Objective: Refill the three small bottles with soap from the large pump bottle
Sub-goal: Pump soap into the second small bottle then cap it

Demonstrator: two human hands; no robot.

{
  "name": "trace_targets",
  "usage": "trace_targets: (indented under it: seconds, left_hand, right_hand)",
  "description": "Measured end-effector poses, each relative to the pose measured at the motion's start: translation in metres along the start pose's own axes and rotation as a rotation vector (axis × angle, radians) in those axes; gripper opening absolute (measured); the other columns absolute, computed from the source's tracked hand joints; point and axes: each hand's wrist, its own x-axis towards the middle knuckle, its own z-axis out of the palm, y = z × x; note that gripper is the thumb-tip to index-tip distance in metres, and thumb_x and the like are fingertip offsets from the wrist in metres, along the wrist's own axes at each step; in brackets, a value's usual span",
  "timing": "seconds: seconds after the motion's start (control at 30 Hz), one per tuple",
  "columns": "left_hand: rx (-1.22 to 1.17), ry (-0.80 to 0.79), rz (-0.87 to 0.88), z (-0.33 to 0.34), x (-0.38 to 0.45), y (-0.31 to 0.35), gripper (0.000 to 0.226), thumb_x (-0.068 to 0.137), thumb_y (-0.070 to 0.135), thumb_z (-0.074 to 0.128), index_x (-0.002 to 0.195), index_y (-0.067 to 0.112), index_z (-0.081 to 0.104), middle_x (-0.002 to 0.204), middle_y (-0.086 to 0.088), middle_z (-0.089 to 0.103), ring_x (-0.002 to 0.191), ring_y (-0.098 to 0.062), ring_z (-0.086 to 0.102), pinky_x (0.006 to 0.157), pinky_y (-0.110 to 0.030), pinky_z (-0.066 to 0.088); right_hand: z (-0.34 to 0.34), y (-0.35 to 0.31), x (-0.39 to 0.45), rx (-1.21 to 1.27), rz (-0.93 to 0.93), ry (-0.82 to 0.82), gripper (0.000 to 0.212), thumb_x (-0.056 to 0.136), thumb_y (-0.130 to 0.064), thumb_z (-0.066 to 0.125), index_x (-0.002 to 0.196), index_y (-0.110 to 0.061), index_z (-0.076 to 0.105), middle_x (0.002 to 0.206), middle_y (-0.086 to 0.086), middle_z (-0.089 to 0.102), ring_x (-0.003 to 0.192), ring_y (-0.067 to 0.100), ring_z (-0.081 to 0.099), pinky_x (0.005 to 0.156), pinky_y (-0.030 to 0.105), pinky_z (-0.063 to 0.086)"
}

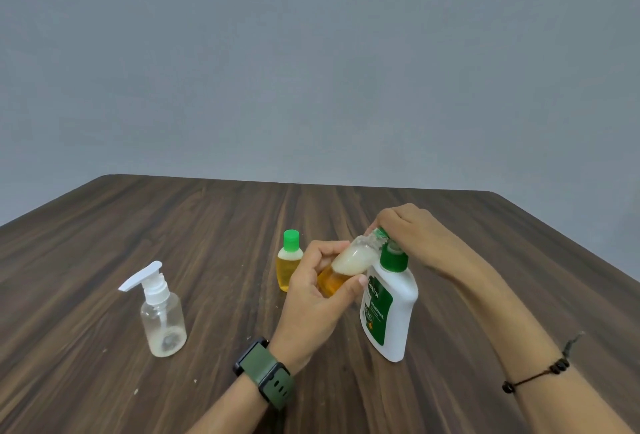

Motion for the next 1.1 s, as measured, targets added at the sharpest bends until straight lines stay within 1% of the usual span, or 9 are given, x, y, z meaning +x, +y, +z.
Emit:
trace_targets:
  seconds: [0.23,0.33,0.43,0.57,0.7,0.77,0.9,1.0,1.1]
  left_hand:
    - [0.007,-0.021,-0.012,0.000,0.000,-0.003,0.033,0.077,0.007,0.067,0.104,0.019,0.053,0.095,0.026,0.065,0.090,0.002,0.063,0.070,-0.013,0.051]
    - [-0.018,-0.020,-0.001,0.000,0.001,-0.002,0.033,0.077,0.007,0.067,0.105,0.016,0.054,0.095,0.024,0.067,0.089,0.001,0.063,0.069,-0.013,0.051]
    - [-0.025,-0.011,0.002,0.000,0.001,0.000,0.035,0.073,0.015,0.067,0.105,0.017,0.054,0.097,0.023,0.067,0.092,0.000,0.063,0.071,-0.014,0.051]
    - [-0.005,-0.021,-0.022,0.000,-0.001,-0.002,0.035,0.074,0.020,0.068,0.105,0.020,0.053,0.097,0.028,0.064,0.093,0.002,0.062,0.071,-0.013,0.050]
    - [0.000,-0.034,-0.017,0.002,-0.002,-0.003,0.035,0.074,0.021,0.067,0.105,0.022,0.052,0.098,0.029,0.063,0.095,0.002,0.061,0.073,-0.013,0.050]
    - [-0.019,-0.027,-0.009,0.001,0.000,-0.001,0.035,0.073,0.021,0.066,0.105,0.020,0.052,0.098,0.027,0.065,0.094,0.001,0.062,0.072,-0.013,0.051]
    - [-0.041,-0.015,-0.006,0.000,0.002,-0.001,0.036,0.072,0.019,0.067,0.105,0.018,0.053,0.100,0.023,0.067,0.094,-0.001,0.063,0.074,-0.015,0.051]
    - [-0.028,-0.009,-0.020,0.000,0.001,-0.002,0.036,0.073,0.019,0.067,0.106,0.019,0.053,0.100,0.023,0.067,0.095,-0.002,0.063,0.074,-0.015,0.051]
    - [-0.014,-0.021,-0.039,0.001,0.000,-0.005,0.033,0.078,0.011,0.068,0.105,0.021,0.052,0.097,0.027,0.065,0.094,0.001,0.062,0.072,-0.013,0.050]
  right_hand:
    - [0.002,0.003,-0.004,0.033,0.002,0.002,0.042,0.093,-0.020,0.032,0.101,0.013,0.056,0.105,0.032,0.060,0.077,0.040,0.053,0.066,0.036,0.040]
    - [-0.003,-0.002,0.000,0.027,0.010,-0.018,0.041,0.092,-0.020,0.033,0.102,0.014,0.054,0.108,0.031,0.059,0.074,0.033,0.049,0.068,0.034,0.036]
    - [-0.003,0.001,0.002,0.031,0.008,-0.007,0.042,0.092,-0.021,0.033,0.103,0.013,0.055,0.109,0.031,0.059,0.089,0.046,0.054,0.069,0.031,0.034]
    - [0.004,0.007,-0.001,0.036,0.010,0.002,0.042,0.093,-0.021,0.032,0.101,0.013,0.057,0.105,0.031,0.060,0.073,0.023,0.046,0.068,0.031,0.034]
    - [0.003,0.006,-0.003,0.054,0.012,-0.014,0.043,0.094,-0.022,0.033,0.101,0.014,0.057,0.104,0.032,0.059,0.072,0.029,0.047,0.069,0.032,0.036]
    - [-0.001,0.002,-0.002,0.075,0.039,-0.009,0.041,0.094,-0.020,0.033,0.102,0.013,0.056,0.106,0.031,0.059,0.085,0.046,0.052,0.069,0.035,0.039]
    - [-0.005,-0.005,0.000,0.106,0.051,-0.001,0.032,0.092,-0.010,0.036,0.102,0.014,0.054,0.110,0.030,0.058,0.105,0.045,0.052,0.082,0.048,0.047]
    - [0.000,-0.001,0.000,0.047,0.019,0.035,0.040,0.092,-0.018,0.034,0.101,0.014,0.056,0.108,0.031,0.059,0.085,0.046,0.053,0.068,0.034,0.038]
    - [0.005,0.004,-0.003,0.054,0.029,0.032,0.041,0.093,-0.020,0.033,0.100,0.013,0.057,0.106,0.030,0.060,0.072,0.024,0.046,0.067,0.030,0.034]
